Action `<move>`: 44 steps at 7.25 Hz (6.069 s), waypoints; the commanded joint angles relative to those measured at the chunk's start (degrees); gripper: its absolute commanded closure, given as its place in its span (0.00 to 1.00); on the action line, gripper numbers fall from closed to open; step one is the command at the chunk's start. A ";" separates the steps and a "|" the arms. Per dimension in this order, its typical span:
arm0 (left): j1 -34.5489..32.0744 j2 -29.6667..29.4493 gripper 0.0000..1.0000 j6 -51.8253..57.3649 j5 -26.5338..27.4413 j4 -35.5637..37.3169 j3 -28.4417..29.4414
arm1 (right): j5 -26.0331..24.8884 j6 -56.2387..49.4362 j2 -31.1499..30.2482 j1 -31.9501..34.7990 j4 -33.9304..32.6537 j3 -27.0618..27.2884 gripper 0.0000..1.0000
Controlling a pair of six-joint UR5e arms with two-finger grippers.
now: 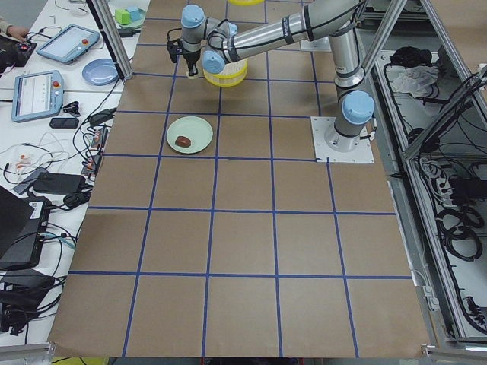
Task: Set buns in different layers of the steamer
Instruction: 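Carry the white bun with the left gripper into the bottom steamer tier, then release white bun with left gripper while right gripper restacks top tier, then grasp brown bun with left gripper while right gripper releases tier and rises, then carry the brown bun with the left gripper and lower it into the top tier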
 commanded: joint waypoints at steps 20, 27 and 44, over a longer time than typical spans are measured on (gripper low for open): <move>26.49 -6.04 0.00 67.77 11.35 6.89 -3.51 | 1.76 31.90 20.43 26.63 -32.34 7.65 1.00; 26.40 -5.62 1.00 62.46 11.26 6.28 -1.67 | 2.46 28.75 12.66 26.37 -26.07 3.79 0.00; -9.99 7.40 0.00 -2.28 -2.72 -4.36 -4.22 | 4.75 23.73 0.92 18.72 -6.77 -3.25 0.00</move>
